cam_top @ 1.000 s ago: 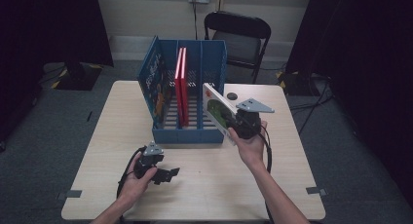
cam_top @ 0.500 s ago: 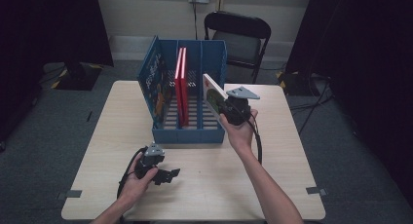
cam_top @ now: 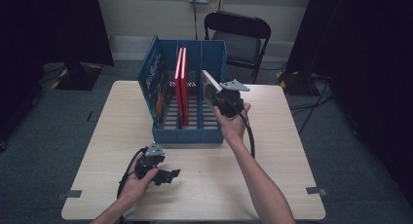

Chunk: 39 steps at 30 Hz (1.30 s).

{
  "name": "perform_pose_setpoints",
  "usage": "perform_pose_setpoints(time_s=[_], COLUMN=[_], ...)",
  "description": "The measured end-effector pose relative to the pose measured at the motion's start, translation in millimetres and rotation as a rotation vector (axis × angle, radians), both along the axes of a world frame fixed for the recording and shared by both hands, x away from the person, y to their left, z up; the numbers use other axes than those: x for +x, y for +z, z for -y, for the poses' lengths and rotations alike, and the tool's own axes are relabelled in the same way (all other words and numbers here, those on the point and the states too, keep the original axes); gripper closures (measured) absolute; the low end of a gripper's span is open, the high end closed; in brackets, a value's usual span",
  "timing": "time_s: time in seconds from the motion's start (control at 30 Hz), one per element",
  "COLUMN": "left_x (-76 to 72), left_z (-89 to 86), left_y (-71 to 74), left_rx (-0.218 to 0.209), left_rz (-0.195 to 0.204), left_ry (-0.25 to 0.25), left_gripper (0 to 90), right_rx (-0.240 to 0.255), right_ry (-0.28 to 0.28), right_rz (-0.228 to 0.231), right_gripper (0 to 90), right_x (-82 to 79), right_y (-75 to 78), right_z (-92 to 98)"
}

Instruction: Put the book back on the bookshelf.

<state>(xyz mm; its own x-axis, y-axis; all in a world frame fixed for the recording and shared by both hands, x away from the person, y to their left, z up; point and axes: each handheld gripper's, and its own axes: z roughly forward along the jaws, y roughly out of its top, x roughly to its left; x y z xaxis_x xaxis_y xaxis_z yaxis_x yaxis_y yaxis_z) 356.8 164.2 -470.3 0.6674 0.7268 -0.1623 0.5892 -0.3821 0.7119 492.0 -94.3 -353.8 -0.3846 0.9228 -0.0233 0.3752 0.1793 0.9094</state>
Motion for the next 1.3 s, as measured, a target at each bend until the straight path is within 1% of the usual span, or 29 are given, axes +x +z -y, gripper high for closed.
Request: perform_pose_setpoints(time_s=[0.1, 0.17, 0.23, 0.4, 0.47, 0.5, 0.57, 0.6, 0.63, 0.7, 0.77, 0.8, 0.87, 1.0, 1.03, 1.13, 1.17, 1.2, 1.23, 1.27, 1.3], left_x=[0.3, -0.5, -0.5, -0.4, -0.4, -0.3, 0.4, 1.2, 1.4, 1.9, 2.2, 2.2, 2.5, 2.6, 2.0, 1.8, 1.8, 1.7, 1.5, 1.9, 1.7], left_z=[0.0, 0.6, 0.5, 0.4, 0.1, -0.6, -1.0, -1.6, -1.3, -1.8, -1.6, -1.2, -0.5, -0.2, 0.1, -1.1, -1.6, -1.8, -1.0, 0.1, 0.8], left_y=[0.1, 0.3, 0.7, 0.6, 0.5, 0.6, -0.5, -0.7, -1.1, -0.9, -1.0, -1.2, -1.4, -2.3, -3.2, -2.7, -2.3, -2.0, -2.0, -1.6, -1.8], left_rx=[0.001, -0.005, -0.002, -0.006, -0.011, -0.005, -0.007, -0.001, -0.005, 0.0, 0.0, -0.004, -0.007, 0.002, -0.003, 0.002, 0.0, -0.001, -0.013, -0.012, -0.011], left_rz=[-0.003, -0.002, 0.003, 0.0, -0.005, -0.006, -0.009, -0.011, -0.013, -0.013, -0.011, -0.018, -0.021, -0.024, -0.023, -0.025, -0.027, -0.027, -0.031, -0.029, -0.026], left_ry=[-0.003, -0.001, -0.006, -0.004, 0.001, 0.0, 0.005, 0.003, 0.008, 0.004, 0.012, 0.017, 0.021, 0.015, 0.021, 0.021, 0.02, 0.022, 0.029, 0.024, 0.019], left_gripper=[17.0, 17.0, 17.0, 17.0, 17.0, 17.0, 17.0, 17.0, 17.0, 17.1, 17.1, 17.3, 17.5, 17.5, 17.5, 17.5, 17.5, 17.5, 17.5, 17.5, 17.5], right_rx=[-0.017, -0.012, -0.009, -0.008, -0.001, -0.001, -0.004, 0.001, 0.007, 0.004, -0.004, -0.008, -0.002, -0.016, -0.03, -0.036, -0.053, -0.055, -0.055, -0.064, -0.066], right_ry=[-0.02, -0.03, -0.039, -0.046, -0.044, -0.044, -0.04, -0.04, -0.038, -0.037, -0.027, -0.027, -0.021, -0.01, 0.0, 0.006, 0.012, 0.014, 0.014, 0.024, 0.026], right_rz=[-0.007, -0.017, -0.032, -0.054, -0.073, -0.079, -0.084, -0.085, -0.09, -0.101, -0.116, -0.119, -0.117, -0.125, -0.135, -0.145, -0.153, -0.158, -0.158, -0.172, -0.176], right_gripper=[76.4, 76.4, 76.4, 76.4, 76.4, 76.4, 76.4, 76.4, 76.4, 76.3, 76.3, 76.3, 76.2, 76.1, 76.0, 75.7, 75.2, 74.8, 74.8, 74.7, 74.7], right_x=[4.3, 8.6, 12.5, 18.5, 20.8, 21.1, 21.6, 22.0, 22.4, 23.4, 24.3, 24.5, 24.0, 23.4, 23.0, 22.2, 20.6, 19.9, 19.9, 18.1, 17.3], right_y=[-2.9, -5.9, -9.4, -21.5, -28.4, -31.9, -38.1, -40.6, -42.7, -46.2, -50.2, -52.2, -54.3, -54.7, -55.2, -56.2, -57.6, -57.7, -57.7, -58.1, -58.5], right_z=[-6.7, -8.4, -10.0, -12.8, -11.6, -11.5, -11.4, -10.7, -10.3, -10.4, -10.2, -10.0, -7.9, -6.2, -5.1, -4.3, -4.3, -4.3, -4.3, -3.5, -3.0])
